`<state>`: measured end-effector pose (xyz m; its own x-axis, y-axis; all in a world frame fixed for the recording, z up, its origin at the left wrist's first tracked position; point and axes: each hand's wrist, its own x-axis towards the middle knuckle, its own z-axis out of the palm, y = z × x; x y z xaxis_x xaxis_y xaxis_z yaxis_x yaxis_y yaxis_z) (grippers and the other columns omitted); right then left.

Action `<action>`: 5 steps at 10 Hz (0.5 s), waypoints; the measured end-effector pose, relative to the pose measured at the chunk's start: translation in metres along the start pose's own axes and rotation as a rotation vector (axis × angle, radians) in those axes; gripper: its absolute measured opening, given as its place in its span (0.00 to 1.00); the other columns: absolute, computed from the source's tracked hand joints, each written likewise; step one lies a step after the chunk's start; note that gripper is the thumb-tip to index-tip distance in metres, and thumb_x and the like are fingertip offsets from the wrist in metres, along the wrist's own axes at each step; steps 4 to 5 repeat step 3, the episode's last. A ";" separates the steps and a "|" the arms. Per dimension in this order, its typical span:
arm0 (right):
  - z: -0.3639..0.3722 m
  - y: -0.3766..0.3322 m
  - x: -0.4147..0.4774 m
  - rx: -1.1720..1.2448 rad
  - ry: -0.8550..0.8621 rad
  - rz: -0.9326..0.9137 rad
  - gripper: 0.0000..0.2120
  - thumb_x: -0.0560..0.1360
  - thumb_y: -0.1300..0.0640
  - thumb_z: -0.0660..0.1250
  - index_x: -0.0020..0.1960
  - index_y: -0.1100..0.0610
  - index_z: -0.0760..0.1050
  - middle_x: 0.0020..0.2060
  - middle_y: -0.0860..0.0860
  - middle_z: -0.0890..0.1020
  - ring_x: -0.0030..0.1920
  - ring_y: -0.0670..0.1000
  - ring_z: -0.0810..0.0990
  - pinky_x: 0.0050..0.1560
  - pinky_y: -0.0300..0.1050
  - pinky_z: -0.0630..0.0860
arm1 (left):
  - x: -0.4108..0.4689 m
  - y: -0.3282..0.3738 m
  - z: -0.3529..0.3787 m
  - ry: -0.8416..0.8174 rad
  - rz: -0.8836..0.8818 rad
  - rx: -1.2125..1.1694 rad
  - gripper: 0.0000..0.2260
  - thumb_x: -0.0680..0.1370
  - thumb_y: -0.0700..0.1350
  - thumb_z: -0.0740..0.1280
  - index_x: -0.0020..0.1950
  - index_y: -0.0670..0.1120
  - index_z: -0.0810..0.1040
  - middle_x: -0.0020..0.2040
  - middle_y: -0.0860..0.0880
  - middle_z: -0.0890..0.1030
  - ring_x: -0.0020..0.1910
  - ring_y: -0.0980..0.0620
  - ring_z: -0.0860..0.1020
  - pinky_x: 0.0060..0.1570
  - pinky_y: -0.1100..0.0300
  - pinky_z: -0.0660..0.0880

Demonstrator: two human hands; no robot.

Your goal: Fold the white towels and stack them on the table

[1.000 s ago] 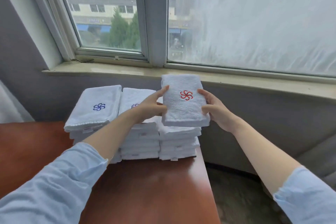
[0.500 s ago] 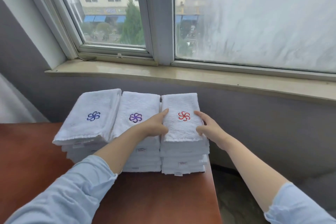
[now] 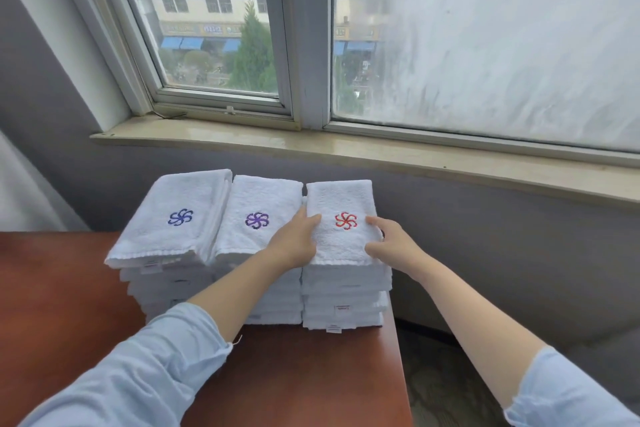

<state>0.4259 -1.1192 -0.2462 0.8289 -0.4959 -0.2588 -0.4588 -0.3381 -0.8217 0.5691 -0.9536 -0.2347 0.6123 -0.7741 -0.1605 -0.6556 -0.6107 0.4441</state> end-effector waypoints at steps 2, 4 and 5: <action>-0.001 -0.020 -0.021 -0.390 -0.035 -0.046 0.34 0.74 0.56 0.66 0.78 0.52 0.59 0.78 0.49 0.56 0.75 0.52 0.61 0.65 0.45 0.68 | -0.023 0.003 -0.013 -0.029 0.035 0.052 0.28 0.80 0.39 0.59 0.79 0.49 0.59 0.79 0.52 0.59 0.77 0.53 0.59 0.72 0.57 0.60; 0.004 -0.033 -0.035 -0.569 -0.024 -0.102 0.35 0.75 0.53 0.65 0.79 0.51 0.58 0.78 0.52 0.55 0.78 0.54 0.54 0.70 0.51 0.63 | -0.037 0.004 -0.017 -0.019 0.039 0.055 0.27 0.79 0.42 0.60 0.79 0.48 0.61 0.78 0.51 0.62 0.76 0.52 0.61 0.72 0.56 0.62; 0.004 -0.033 -0.035 -0.569 -0.024 -0.102 0.35 0.75 0.53 0.65 0.79 0.51 0.58 0.78 0.52 0.55 0.78 0.54 0.54 0.70 0.51 0.63 | -0.037 0.004 -0.017 -0.019 0.039 0.055 0.27 0.79 0.42 0.60 0.79 0.48 0.61 0.78 0.51 0.62 0.76 0.52 0.61 0.72 0.56 0.62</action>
